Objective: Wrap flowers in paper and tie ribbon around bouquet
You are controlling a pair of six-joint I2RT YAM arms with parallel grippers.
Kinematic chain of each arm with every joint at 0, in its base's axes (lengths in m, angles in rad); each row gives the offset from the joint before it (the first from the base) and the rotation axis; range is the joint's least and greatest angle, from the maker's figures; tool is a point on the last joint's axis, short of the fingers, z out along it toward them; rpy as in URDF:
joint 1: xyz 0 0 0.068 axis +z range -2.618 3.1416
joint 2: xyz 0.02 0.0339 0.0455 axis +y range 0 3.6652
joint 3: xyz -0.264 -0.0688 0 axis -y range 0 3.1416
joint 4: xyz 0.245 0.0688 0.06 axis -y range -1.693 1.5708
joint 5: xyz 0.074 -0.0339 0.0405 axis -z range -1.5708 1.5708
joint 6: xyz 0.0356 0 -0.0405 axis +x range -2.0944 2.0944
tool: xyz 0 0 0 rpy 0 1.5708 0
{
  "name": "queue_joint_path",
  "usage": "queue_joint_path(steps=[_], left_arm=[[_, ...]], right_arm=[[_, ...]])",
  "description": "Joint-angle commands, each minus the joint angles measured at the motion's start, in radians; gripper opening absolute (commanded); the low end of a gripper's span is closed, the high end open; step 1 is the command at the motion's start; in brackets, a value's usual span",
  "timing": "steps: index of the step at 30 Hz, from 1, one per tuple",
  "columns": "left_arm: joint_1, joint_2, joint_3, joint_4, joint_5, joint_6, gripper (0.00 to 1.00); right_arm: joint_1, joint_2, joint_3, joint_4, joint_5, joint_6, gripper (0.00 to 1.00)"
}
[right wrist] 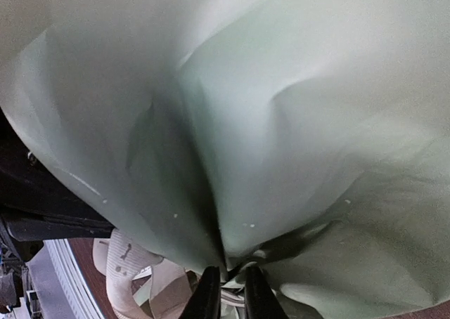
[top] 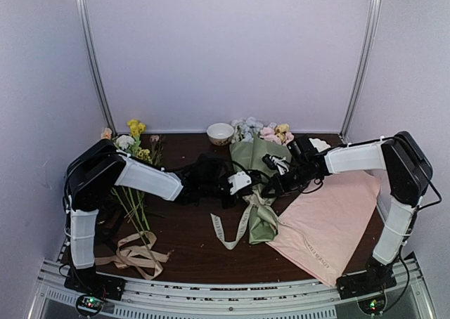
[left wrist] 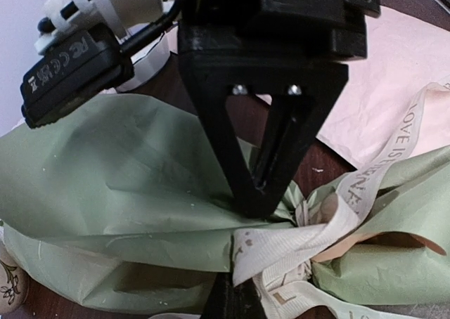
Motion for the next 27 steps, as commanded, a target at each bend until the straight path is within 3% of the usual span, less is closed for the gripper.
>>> queue_joint_path(steps=[1, 16, 22, 27], left_arm=[[-0.003, -0.042, -0.008, 0.065, 0.003, -0.018, 0.00], [-0.001, -0.043, -0.012, 0.051, -0.010, -0.020, 0.00], [0.004, -0.054, -0.022, 0.051, -0.005, -0.020, 0.00], [0.004, -0.054, -0.023, 0.049, -0.001, -0.024, 0.00]], right_arm=[[0.024, 0.017, 0.016, 0.033, -0.091, -0.028, 0.14], [0.040, 0.016, -0.010, 0.078, -0.162, -0.042, 0.16], [0.042, 0.029, 0.014, -0.007, -0.132, -0.121, 0.31], [0.065, 0.061, 0.044, -0.057, -0.114, -0.164, 0.35]])
